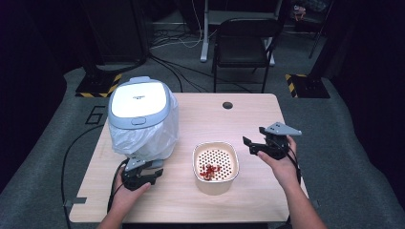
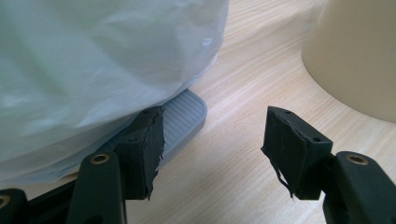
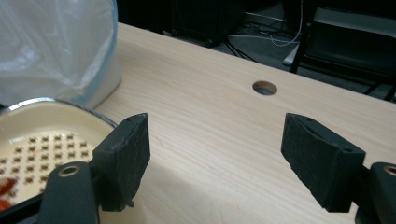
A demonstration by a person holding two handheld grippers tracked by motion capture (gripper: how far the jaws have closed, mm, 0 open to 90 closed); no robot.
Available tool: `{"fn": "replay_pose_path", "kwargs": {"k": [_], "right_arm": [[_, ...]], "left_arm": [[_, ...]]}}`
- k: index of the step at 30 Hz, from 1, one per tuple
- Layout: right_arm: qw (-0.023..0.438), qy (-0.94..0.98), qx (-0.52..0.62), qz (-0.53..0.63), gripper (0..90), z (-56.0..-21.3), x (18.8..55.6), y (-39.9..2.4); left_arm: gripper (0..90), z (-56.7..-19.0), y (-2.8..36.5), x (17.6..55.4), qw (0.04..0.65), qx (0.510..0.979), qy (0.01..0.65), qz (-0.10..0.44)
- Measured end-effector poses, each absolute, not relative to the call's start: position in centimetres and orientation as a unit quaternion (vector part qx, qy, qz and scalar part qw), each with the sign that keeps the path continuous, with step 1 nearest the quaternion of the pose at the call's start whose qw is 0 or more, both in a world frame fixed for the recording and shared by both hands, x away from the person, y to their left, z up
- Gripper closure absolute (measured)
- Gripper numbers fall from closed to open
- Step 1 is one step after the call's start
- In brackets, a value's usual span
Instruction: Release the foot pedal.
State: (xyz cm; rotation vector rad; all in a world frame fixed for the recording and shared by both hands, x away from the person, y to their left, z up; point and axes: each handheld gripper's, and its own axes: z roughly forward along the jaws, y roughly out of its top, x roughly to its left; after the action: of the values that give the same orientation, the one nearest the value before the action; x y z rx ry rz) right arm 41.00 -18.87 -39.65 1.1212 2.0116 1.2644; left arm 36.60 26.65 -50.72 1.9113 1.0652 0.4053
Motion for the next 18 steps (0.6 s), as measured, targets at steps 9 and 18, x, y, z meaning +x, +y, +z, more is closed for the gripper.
{"fn": "replay_pose_path", "kwargs": {"k": [9, 18], "right_arm": [[0.253, 0.733, 0.449, 0.445, 23.6, -43.5, 39.9, -20.5], [0.26, 0.731, 0.483, 0.405, 24.4, -47.6, 40.2, -21.6]], "left_arm": [[38.9, -50.2, 27.6, 36.2, 0.452, 0.758, 0.447, 0.148], [40.3, -49.9, 28.1, 35.8, 0.43, 0.774, 0.442, 0.147]]}}
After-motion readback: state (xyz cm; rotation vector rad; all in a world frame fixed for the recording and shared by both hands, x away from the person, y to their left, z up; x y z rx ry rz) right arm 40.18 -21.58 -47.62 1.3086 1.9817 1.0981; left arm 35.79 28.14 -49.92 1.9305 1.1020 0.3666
